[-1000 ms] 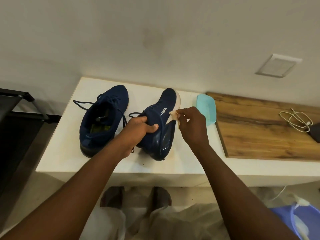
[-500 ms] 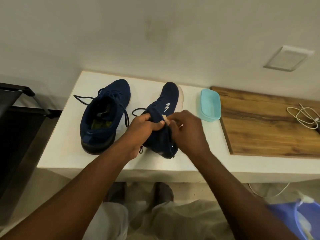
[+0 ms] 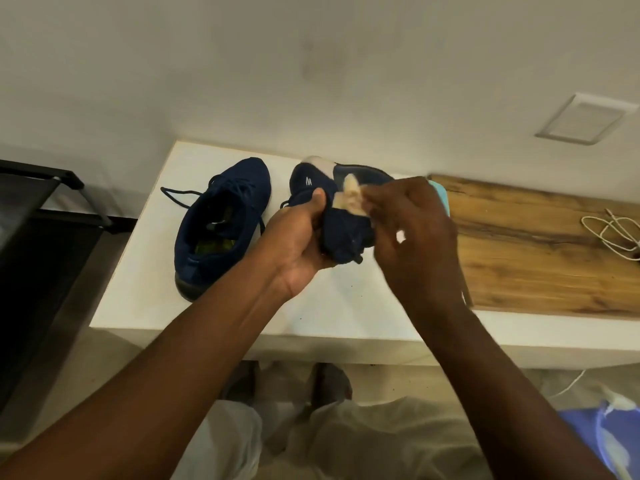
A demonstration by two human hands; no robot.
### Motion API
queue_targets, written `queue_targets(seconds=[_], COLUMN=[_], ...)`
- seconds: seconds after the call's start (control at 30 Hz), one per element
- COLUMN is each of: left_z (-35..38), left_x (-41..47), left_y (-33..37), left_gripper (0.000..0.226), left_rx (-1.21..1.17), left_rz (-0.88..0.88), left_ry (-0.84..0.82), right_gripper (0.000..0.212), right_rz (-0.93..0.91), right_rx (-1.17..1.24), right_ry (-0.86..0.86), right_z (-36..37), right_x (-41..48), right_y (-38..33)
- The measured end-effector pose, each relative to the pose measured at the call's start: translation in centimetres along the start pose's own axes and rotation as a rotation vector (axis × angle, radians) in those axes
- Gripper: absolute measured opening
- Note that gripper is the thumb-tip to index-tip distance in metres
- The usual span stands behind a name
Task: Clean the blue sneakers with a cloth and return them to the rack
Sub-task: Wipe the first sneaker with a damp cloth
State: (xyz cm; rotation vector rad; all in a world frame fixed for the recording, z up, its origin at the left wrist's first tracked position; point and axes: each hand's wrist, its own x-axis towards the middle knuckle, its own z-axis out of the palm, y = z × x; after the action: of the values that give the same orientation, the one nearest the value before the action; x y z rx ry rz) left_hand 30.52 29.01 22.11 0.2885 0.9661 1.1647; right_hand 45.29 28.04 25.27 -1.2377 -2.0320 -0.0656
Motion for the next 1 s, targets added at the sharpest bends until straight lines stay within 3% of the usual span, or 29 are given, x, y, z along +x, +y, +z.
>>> queue_targets(seconds=[0.1,0.27,0.37,0.5,0.63,0.73,0.83,1.0], left_z=[0.8,1.0,1.7,2.6,3.3,4.1,4.7,5.6], left_x=[-0.5,-1.5,-2.2,-2.5,-3.1,-3.4,-4.0,-4.4], left_y=[0.2,1.0,1.6,1.5,0.9,0.0,-0.2,0.3], left_gripper=[0.037,0.043,0.040,0.033,0.054,0.035,0.021,0.041], left_rx=[-0.070,-0.177,-0.285,-0.309,-0.264,-0.132,-0.061,-0.061], left_rz=[-0.002,-0.054,-0.053,-0.005,0.031,0.111,0.189,0.192], left_ry=[0.008,-0.017,-0.033,-0.040,-0.251,-0.379,-0.297,-0.115], right_gripper=[0.023,0.037,0.026,0.021,0.023,0.023,0.022,0.031], right_rz=[0.083,-0.105,-0.127,0.030,0.087,0.099,0.121,0.033], right_rx=[0.001,0.004,-0.002,-0.027,0.017,0.137,0.200,0.076], right_ry=[0.117,-0.083,0.080,0.300,0.292,0.195,0.152,0.155], right_z=[-0.4,0.9,-0.2,-2.3,-3.2,-2.9,-3.1,-3.9], right_x=[-0.3,-2.8,-1.4,1.0,1.4,0.8,0.3,-0.7], right_y=[0.4,-2.6,-1.8,0.3,0.4,-1.2,-1.8,-0.5])
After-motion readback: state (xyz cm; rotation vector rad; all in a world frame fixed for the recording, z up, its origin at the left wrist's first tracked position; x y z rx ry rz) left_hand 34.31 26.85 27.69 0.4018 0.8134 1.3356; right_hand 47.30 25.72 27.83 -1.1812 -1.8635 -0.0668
